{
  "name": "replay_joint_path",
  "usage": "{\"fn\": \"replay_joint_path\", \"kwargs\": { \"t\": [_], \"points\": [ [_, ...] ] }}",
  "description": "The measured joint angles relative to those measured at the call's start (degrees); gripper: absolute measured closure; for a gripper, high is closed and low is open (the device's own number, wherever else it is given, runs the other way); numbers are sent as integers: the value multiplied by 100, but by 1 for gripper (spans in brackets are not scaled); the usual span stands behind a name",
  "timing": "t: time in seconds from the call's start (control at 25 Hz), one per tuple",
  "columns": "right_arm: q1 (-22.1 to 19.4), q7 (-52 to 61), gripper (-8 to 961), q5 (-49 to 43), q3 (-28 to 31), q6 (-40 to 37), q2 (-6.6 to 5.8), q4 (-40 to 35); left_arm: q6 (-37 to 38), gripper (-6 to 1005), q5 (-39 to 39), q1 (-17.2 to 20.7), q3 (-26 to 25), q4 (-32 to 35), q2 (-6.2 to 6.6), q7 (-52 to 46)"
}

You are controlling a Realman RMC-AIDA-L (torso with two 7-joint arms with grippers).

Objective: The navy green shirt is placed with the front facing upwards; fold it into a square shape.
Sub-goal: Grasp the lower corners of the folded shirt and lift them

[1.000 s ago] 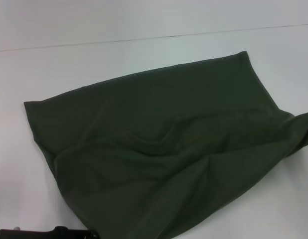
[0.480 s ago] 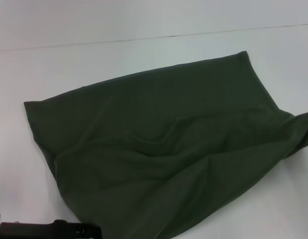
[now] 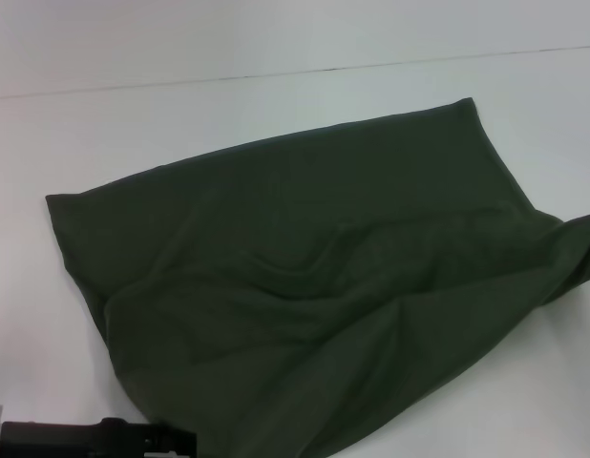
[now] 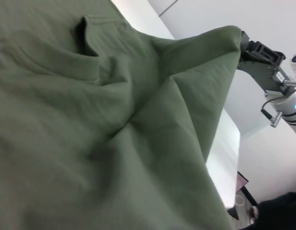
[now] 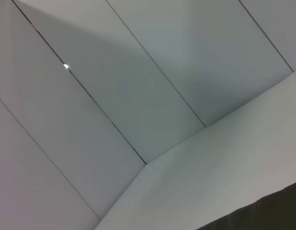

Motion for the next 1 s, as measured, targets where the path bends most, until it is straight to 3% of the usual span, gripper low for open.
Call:
{"fn": "replay_joint_path", "kwargs": {
  "t": [0.72, 1.0],
  "points": [
    [36, 44, 907, 0, 3, 38, -5, 0, -223, 317, 5, -82, 72, 51, 6, -120],
    [45, 59, 907, 0, 7, 42, -9, 0, -242, 632, -25, -120, 44, 53, 29, -143]
  ]
}}
